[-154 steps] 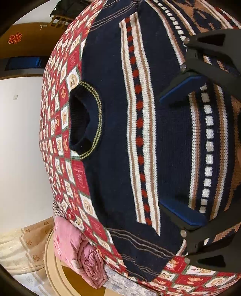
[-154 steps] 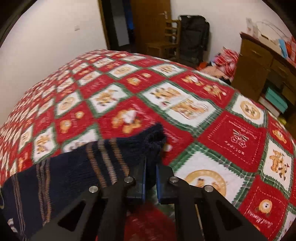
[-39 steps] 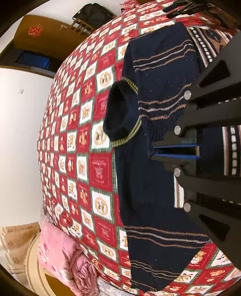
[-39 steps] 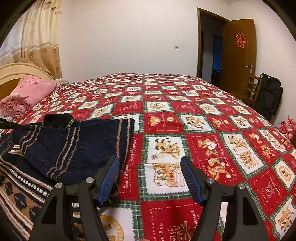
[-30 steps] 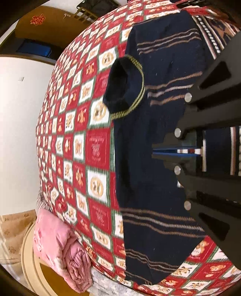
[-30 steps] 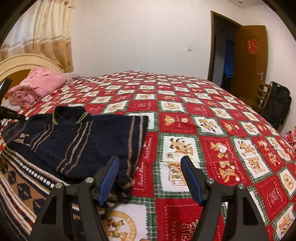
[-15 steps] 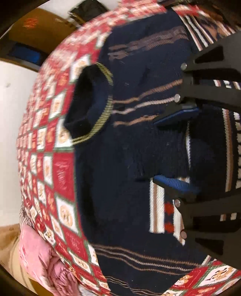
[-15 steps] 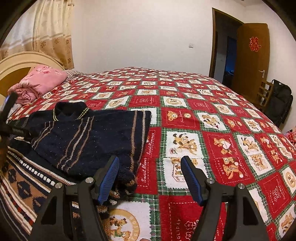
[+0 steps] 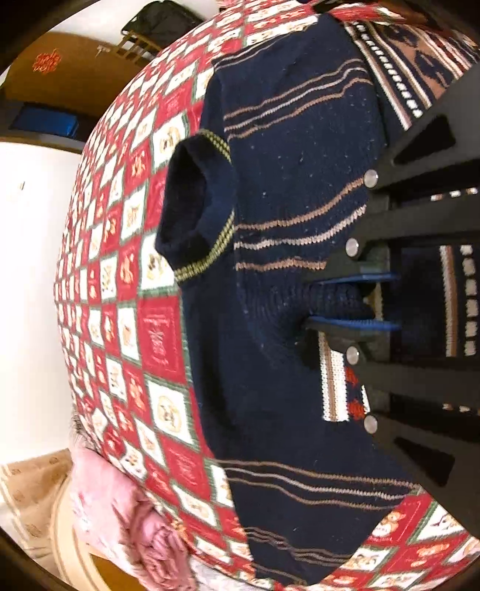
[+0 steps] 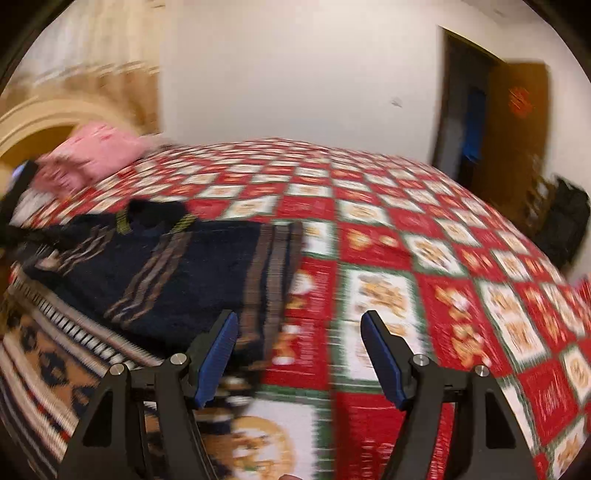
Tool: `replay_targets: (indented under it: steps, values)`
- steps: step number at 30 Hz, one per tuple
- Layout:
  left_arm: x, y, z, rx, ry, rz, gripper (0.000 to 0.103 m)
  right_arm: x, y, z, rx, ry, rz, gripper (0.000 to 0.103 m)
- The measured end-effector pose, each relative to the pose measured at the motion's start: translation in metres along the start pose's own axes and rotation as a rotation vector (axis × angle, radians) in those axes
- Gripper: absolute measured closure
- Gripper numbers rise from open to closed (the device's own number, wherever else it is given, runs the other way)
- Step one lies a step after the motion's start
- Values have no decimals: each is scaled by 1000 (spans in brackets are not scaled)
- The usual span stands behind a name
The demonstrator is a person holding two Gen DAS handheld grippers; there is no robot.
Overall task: Fold small clothes
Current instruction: 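Open the left tool and release the sleeve on the sweater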
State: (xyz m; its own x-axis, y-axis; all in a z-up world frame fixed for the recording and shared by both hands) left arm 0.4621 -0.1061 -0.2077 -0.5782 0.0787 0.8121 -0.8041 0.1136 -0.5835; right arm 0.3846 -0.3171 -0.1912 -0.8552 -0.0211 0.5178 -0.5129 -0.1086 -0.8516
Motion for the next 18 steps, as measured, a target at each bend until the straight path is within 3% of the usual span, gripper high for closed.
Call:
replay_targets:
  steps: [3,5,10,12,14,18]
  values:
    - [-21,8,4,-20,-31,-33,86,-7,14,-38,126,-115,-79,33]
    - [-26,5,6,-33,-66,-5,83,-28,35,-50,221,-63,-216,33]
    - [-25,1,10,-37,-113,22,81,-32,35,-31,85,-104,-252,29]
    - [-17,5,5,-22,-98,12,72,-26,31,-28,74,-93,-237,29]
    - [-5,8,-2,-13,-94,34,47,-10,19,-32,112,-66,-173,29]
    - [18,23,-24,-32,-119,66,42,11,-6,-43,70,-93,-83,29]
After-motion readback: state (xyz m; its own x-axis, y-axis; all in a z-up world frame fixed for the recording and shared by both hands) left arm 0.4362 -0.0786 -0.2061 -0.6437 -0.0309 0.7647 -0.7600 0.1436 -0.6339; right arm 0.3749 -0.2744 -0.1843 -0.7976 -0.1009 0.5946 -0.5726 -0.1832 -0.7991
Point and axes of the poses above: each gripper's, at about its wrist camera, not at the fingertips, and x roughly against the way its jaws point, z to its right, y to its underside, the point moved 7 cm from there along -x, roughly the way its jaws point, and after that the axes turned 3 degrees about z, right-handed, at the moved point
